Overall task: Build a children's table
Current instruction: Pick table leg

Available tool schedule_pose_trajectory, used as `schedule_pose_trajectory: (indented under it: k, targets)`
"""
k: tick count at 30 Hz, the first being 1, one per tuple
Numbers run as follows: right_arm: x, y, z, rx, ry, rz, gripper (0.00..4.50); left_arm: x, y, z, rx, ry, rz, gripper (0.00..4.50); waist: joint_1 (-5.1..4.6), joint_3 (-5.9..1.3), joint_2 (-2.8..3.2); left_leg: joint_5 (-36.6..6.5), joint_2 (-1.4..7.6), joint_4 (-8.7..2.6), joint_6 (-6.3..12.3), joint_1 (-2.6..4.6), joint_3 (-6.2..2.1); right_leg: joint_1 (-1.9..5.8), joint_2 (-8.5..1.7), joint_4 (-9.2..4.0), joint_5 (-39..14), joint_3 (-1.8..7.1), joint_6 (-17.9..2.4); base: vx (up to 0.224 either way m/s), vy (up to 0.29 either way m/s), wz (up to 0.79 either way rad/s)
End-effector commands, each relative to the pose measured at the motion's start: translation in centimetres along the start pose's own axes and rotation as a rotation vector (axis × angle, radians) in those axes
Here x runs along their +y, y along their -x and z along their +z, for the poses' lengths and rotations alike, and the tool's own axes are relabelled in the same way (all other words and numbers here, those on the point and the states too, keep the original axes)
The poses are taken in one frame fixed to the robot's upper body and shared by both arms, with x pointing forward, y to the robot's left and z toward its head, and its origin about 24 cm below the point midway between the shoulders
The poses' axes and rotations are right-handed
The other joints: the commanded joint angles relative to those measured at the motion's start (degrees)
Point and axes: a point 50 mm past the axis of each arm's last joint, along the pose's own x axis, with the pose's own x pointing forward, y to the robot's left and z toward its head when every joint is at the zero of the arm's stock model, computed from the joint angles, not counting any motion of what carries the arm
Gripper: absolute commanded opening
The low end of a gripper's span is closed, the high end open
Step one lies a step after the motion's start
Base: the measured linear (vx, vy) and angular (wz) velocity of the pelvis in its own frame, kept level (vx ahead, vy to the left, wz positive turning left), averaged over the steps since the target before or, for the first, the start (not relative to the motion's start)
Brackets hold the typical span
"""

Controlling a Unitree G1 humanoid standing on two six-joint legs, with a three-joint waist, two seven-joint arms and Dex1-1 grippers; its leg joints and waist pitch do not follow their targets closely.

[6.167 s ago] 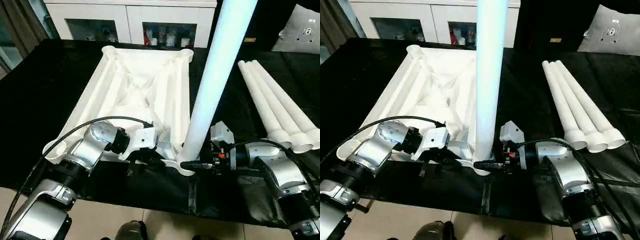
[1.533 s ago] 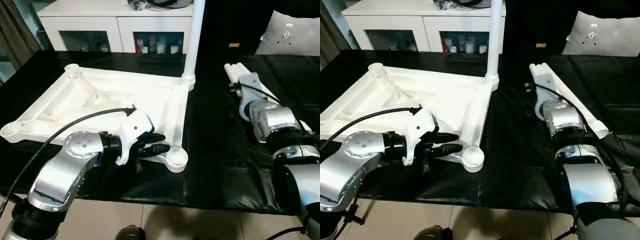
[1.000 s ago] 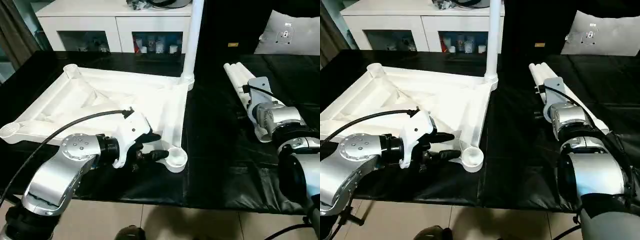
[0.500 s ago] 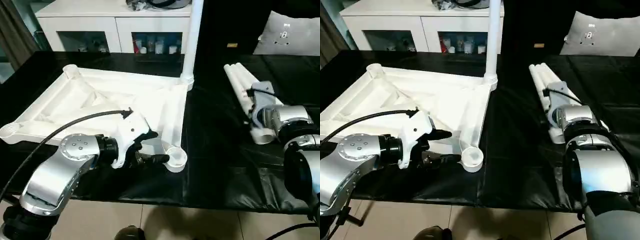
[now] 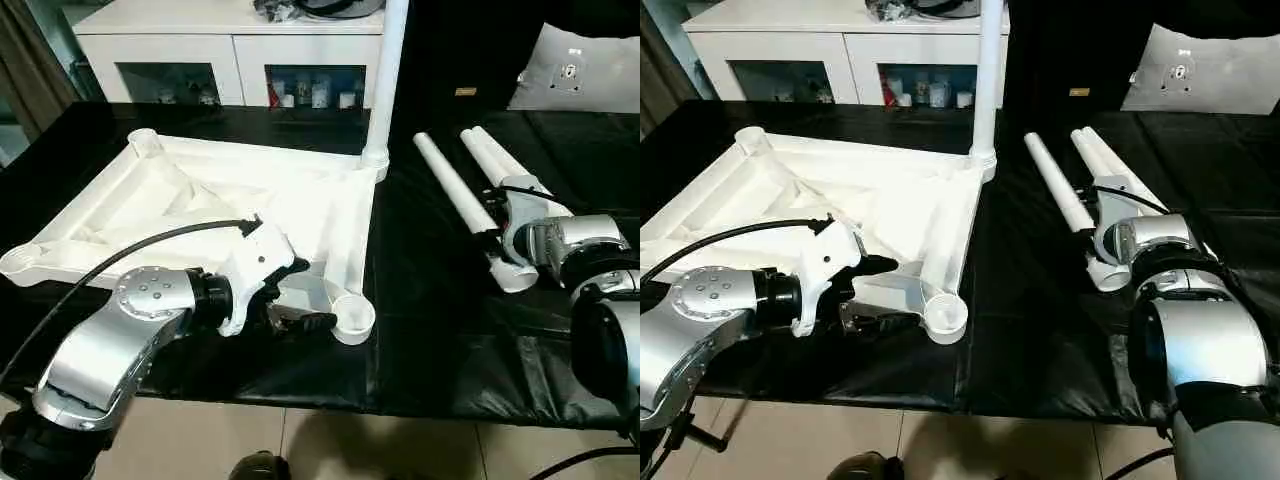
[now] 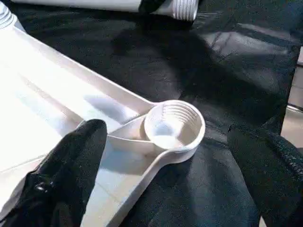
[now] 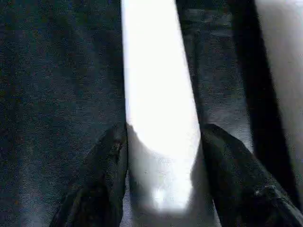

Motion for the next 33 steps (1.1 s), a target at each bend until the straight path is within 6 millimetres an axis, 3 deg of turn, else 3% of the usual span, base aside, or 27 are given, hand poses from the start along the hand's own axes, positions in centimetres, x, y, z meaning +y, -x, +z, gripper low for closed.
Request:
schedule_pose_trajectory:
  k: [1, 5, 9, 14, 16, 20, 24, 26, 30, 33]
  targets:
    - [0.1, -0.4, -1.3, 0.049, -0.052, 0.041, 2.12, 0.0, 0.1, 0.2, 0.009, -0.007, -0.011, 4.50, 0.22, -4.07, -0.73, -18.5, 2.38, -3.48, -1.06, 1.53, -1.02, 1.99, -3.08, -4.36, -14.6, 2.05, -13.2, 0.000, 0.000, 0.00]
    - [0.0, -0.3, -1.3, 0.042, -0.072, 0.055, 1.94, 0.2, 0.3, 0.2, 0.010, 0.001, -0.010, 4.50, 0.31, -4.07, -0.72, -18.7, 2.35, -3.46, -1.28, 1.52, -1.01, 1.93, -3.14, -4.41, -15.2, 2.06, -13.1, 0.000, 0.000, 0.00]
    - [0.3, -0.1, -0.5, 0.003, -0.116, 0.093, 1.89, 0.4, 0.6, 0.3, -0.005, 0.027, -0.007, 4.50, 0.26, -4.12, -0.26, -19.1, 2.32, -3.43, -1.61, 1.57, -1.05, 1.88, -3.08, -4.32, -14.8, 2.04, -13.2, 0.000, 0.000, 0.00]
    - [0.5, 0.1, 0.6, -0.075, -0.191, 0.114, 1.88, 0.7, 0.6, 0.6, -0.032, 0.038, 0.014, 4.50, 0.19, -4.09, -0.35, -19.9, 2.30, -3.40, -1.71, 1.64, -1.02, 1.87, -3.06, -4.42, -15.0, 2.07, -13.3, 0.000, 0.000, 0.00]
    - [0.9, 0.5, 2.3, -0.219, -0.249, 0.167, 1.88, 1.5, 0.4, 0.9, -0.063, 0.038, 0.082, 4.50, 0.16, -4.10, -0.34, -20.1, 2.30, -3.34, -1.60, 1.57, -1.04, 1.86, -3.15, -4.43, -15.3, 2.06, -13.0, 0.000, 0.000, 0.00]
    - [1.3, 0.8, 3.8, -0.374, -0.258, 0.210, 1.88, 2.1, 0.2, 1.2, -0.094, 0.039, 0.146, 4.50, 0.13, -4.18, -0.36, -19.3, 2.27, -3.29, -1.19, 1.50, -1.03, 1.86, -3.18, -4.46, -14.7, 2.04, -12.9, 0.000, 0.000, 0.00]
    - [2.3, 2.0, 5.6, -0.632, -0.406, 0.400, 1.88, 3.6, -0.4, 2.5, -0.207, 0.069, 0.274, 4.50, 0.18, -4.40, -0.56, -16.9, 2.27, -3.17, 0.50, 1.35, -0.96, 2.19, -3.08, -4.39, -12.2, 2.04, -12.4, 0.000, 0.000, 0.00]
    - [2.4, 2.1, 5.7, -0.642, -0.412, 0.410, 1.88, 3.6, -0.5, 2.6, -0.212, 0.072, 0.279, 4.50, 0.28, -4.53, -0.70, -15.6, 2.34, -3.15, 1.14, 1.32, -0.92, 2.26, -3.07, -4.32, -10.8, 2.03, -12.7, 0.000, 0.000, 0.00]
    - [3.6, 3.9, 5.6, -0.903, -0.486, 0.696, 1.88, 4.3, -0.9, 4.1, -0.349, 0.161, 0.288, 4.50, 0.78, -4.82, -0.71, -12.5, 2.49, -2.94, 3.41, 1.21, -0.81, 2.42, -3.06, -4.06, -6.6, 1.99, -13.3, 0.000, 0.000, 0.00]
    - [4.1, 4.5, 5.2, -0.955, -0.501, 0.796, 1.88, 4.4, -1.0, 4.5, -0.385, 0.185, 0.278, 4.50, 1.03, -4.94, -0.77, -11.4, 2.64, -2.99, 4.14, 1.15, -0.98, 2.30, -3.07, -3.91, -6.3, 1.77, -14.4, 0.000, 0.000, 0.00]
